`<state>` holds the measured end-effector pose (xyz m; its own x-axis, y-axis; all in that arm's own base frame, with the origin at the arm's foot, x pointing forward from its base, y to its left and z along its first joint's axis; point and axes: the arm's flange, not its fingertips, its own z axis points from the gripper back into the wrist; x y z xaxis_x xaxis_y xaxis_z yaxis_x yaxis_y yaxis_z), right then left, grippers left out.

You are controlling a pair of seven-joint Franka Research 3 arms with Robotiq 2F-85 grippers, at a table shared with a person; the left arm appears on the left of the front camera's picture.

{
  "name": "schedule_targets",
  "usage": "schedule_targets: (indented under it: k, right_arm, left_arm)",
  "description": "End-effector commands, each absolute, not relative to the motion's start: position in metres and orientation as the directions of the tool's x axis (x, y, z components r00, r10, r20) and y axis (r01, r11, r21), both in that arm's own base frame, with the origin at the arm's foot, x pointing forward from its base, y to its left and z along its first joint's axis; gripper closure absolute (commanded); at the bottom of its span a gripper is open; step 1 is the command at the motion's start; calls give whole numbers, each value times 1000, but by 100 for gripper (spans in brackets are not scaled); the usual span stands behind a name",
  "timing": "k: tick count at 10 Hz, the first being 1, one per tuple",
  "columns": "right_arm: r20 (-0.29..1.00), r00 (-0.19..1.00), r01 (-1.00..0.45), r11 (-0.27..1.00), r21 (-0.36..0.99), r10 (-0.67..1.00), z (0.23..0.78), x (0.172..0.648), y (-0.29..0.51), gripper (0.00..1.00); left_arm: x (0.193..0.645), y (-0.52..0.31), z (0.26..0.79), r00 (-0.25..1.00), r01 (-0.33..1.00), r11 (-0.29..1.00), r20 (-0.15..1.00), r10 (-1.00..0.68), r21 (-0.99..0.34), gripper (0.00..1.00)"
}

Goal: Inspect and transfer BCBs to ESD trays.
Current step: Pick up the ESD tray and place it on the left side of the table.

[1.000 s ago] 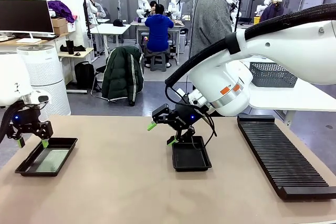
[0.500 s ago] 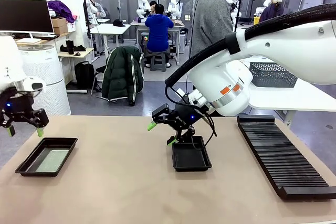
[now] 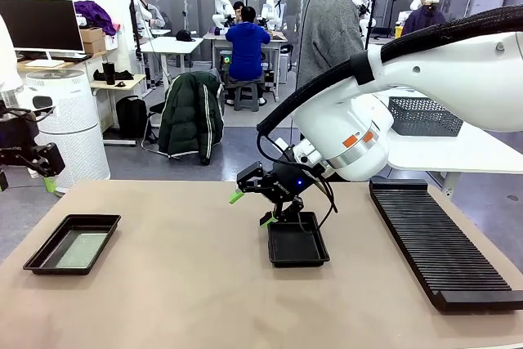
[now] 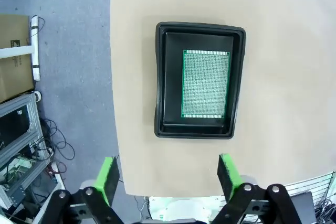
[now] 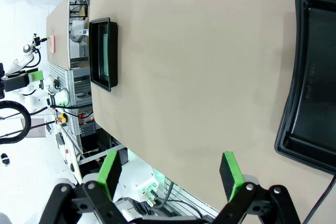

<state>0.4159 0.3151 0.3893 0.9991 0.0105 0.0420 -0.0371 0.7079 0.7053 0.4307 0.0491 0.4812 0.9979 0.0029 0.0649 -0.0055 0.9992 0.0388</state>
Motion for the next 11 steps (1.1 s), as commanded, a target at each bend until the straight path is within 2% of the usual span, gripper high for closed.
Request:
schedule_targets:
  k: [1, 11]
  right_arm:
    - [39, 999, -28, 712, 701, 0, 388, 415, 316, 0]
    - [39, 999, -28, 712, 701, 0, 388, 415, 316, 0]
  left_arm:
    - [430, 46, 482, 998, -11, 997, 55, 7, 73, 0]
    - [430, 47, 484, 998, -5, 999, 67, 2, 48, 0]
